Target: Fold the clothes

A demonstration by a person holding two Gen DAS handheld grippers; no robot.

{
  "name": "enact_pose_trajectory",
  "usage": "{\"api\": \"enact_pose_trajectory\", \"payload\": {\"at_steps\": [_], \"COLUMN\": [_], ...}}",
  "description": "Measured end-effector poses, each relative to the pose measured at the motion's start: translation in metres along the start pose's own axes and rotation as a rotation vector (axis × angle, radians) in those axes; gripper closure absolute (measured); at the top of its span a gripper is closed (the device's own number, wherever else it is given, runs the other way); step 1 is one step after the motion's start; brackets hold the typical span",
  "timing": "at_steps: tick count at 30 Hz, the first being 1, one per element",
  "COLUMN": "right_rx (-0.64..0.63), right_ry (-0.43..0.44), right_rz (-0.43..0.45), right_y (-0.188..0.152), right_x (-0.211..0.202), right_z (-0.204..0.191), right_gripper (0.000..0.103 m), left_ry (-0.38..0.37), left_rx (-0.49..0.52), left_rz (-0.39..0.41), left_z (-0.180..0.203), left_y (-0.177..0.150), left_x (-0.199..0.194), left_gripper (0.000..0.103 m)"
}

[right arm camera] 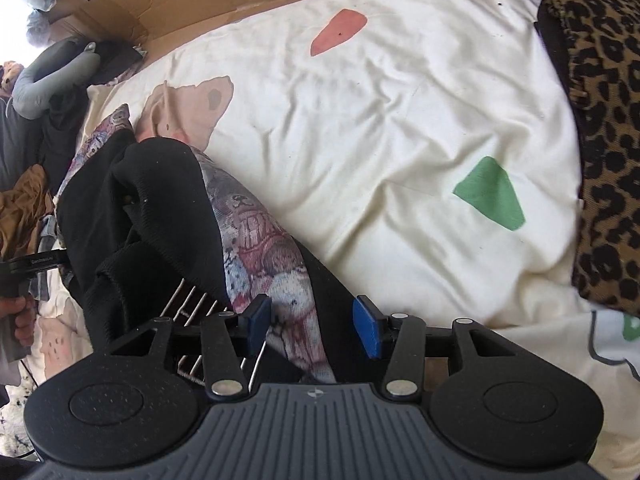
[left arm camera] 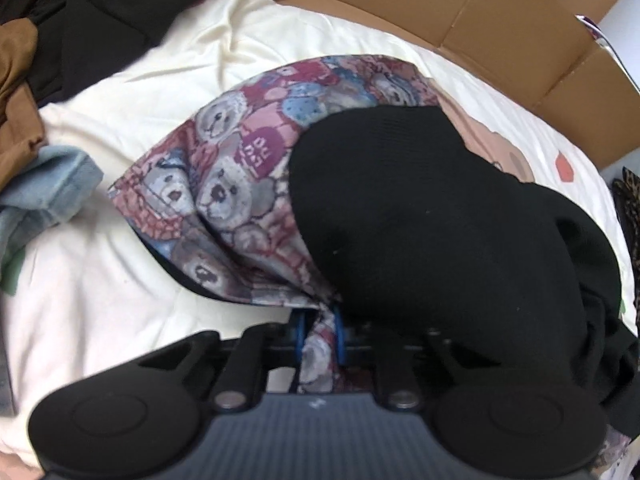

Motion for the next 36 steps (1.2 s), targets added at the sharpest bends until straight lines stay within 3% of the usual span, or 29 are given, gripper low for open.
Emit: {"api": "enact_pose_trajectory", "payload": {"at_steps": [7, 9, 11, 14, 24, 36], "right_rx": [-0.028, -0.032, -0.044, -0.067, -0.133, -0.169], "right_ry": [-0.01, -0.005, -0.008, -0.015, -0.025, 0.014], "right_rz": [0.005, -0.008, -0.019, -0.029, -0.023, -0.025], "right_y": [-0.003, -0.004, -0.005, -0.009, -0.022, -0.053], "right_x": [0.012, 0.013, 0.013, 0.01, -0.02, -0.057], "right_z": [-0.005, -0.007, -0.009, -0.014, -0.04, -0.068], "right_gripper": [0.052, 0.068, 0.091, 0.099, 0.102, 0.103], "left_ry": [-0.01, -0.009, -0.013, -0.016, -0.034, -0.028], "left_rx": [-0.024, -0.021, -0.022, -0.023, 0.018, 0.012], "left_rz": [-0.003, -0.01, -0.011, -0.01, -0.016, -0.057], "left_z": [-0.007, -0.012, -0.017, -0.023, -0.025, -0.034], "left_y": [-0.013, -0.02, -0.027, -0.039, -0.081, -0.125], "left_x": [-0.016, -0.024, -0.035, -0.056, -0.127, -0.167], "left_gripper": [0.093, 0.093, 0.094, 0.094, 0.094, 0.094]}}
Point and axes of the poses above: each gripper's, at about its wrist camera, not at the fingertips, and x roughly the way its jaws point, z to its right, y to its top, the point moved 2 cm from there along x, roughly the way its jaws point, and after that the axes turned 1 degree about x, right-handed, at the moved point
